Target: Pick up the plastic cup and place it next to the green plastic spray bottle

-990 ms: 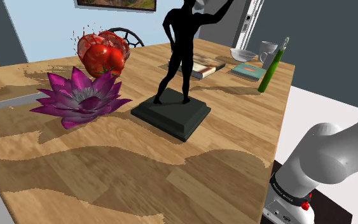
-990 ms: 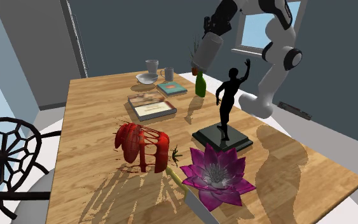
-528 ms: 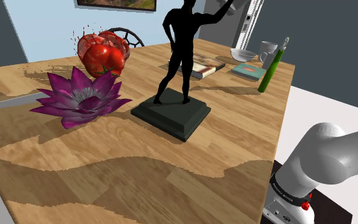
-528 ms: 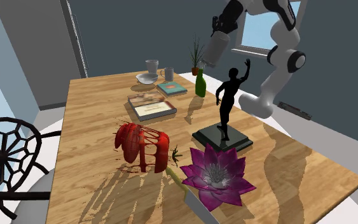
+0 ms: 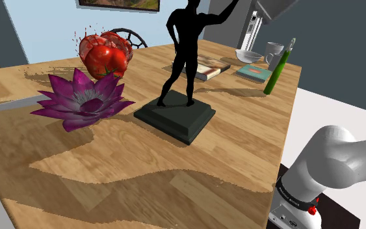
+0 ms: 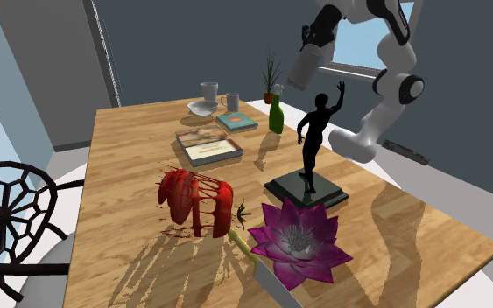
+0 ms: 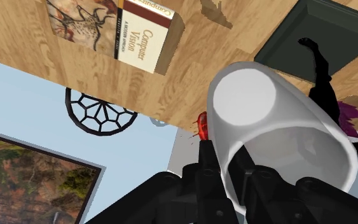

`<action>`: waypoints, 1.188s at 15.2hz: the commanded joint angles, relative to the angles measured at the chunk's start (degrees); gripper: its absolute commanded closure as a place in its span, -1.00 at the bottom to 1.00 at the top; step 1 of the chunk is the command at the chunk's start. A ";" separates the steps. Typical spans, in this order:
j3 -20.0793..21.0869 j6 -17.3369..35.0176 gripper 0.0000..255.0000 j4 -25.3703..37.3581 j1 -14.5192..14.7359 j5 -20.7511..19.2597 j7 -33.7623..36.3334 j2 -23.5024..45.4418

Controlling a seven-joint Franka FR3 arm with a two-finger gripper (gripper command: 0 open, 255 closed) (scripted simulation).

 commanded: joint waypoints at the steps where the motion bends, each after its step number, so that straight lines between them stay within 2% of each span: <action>1: -0.15 0.23 1.00 -1.96 -0.14 -0.07 -0.26 -1.68; 18: -0.11 9.38 1.00 -22.38 -1.41 -0.11 -2.01 -12.75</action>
